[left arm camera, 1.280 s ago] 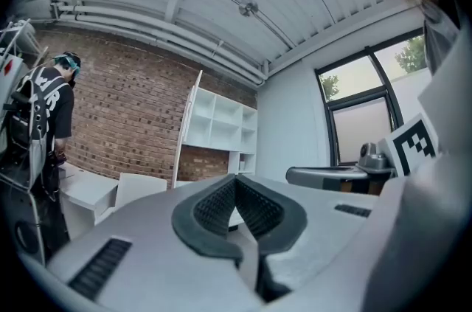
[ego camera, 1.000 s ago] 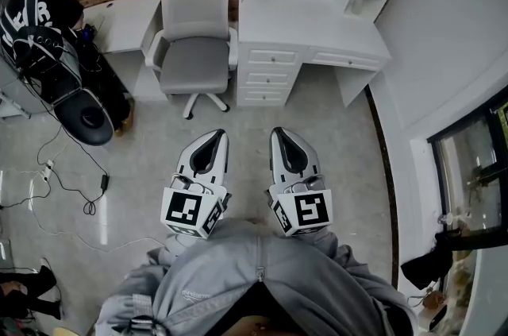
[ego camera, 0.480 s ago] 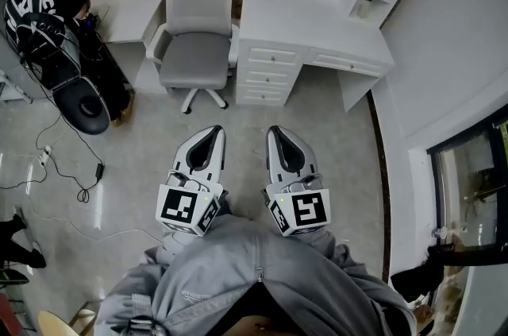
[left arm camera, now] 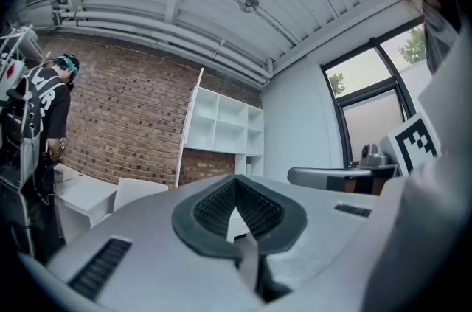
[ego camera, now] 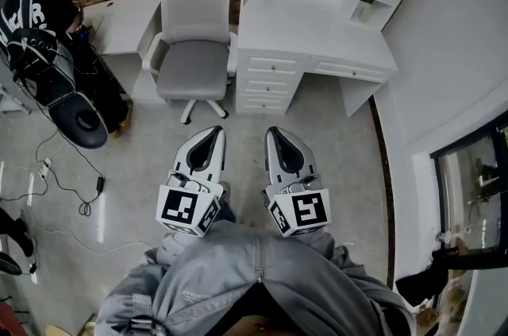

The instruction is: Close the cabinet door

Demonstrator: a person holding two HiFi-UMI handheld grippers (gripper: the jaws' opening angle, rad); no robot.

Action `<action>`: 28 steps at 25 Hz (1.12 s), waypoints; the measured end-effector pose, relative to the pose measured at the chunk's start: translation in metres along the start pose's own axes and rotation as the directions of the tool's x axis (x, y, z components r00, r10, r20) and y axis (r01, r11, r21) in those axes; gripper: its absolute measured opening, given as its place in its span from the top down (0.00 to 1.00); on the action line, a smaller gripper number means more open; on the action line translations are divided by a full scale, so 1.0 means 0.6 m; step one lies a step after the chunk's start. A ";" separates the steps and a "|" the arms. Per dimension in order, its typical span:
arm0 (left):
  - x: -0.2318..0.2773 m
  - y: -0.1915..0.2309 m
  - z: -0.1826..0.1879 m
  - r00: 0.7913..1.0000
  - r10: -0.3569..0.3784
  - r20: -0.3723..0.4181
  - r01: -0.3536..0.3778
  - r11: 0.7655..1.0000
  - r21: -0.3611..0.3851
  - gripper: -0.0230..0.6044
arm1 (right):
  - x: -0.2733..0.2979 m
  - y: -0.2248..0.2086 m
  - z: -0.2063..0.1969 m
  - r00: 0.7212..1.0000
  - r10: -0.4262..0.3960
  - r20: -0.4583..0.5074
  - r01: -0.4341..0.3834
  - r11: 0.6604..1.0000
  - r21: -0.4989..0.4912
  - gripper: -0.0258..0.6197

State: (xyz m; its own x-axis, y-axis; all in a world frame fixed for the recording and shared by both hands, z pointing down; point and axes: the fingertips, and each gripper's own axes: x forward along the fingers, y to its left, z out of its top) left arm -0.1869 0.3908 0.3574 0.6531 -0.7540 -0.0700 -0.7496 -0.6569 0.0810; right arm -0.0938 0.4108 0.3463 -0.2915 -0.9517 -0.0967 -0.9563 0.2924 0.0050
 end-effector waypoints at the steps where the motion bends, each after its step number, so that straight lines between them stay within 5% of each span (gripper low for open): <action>1: 0.014 0.009 0.001 1.000 -0.003 -0.001 0.003 1.000 0.001 0.96 | 0.016 -0.005 -0.002 1.000 0.001 -0.001 -0.001 1.000 0.003 0.92; 28: 0.289 0.261 0.017 0.990 -0.139 0.009 0.139 0.990 -0.003 0.96 | 0.380 -0.084 -0.011 0.996 -0.092 0.016 0.092 0.995 -0.037 0.92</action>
State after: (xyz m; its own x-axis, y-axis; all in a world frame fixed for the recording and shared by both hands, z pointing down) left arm -0.1919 0.1570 0.3480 0.7502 -0.6551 -0.0896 -0.6510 -0.7555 0.0740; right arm -0.1121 0.1782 0.3306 -0.2024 -0.9729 -0.1123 -0.9793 0.1999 0.0330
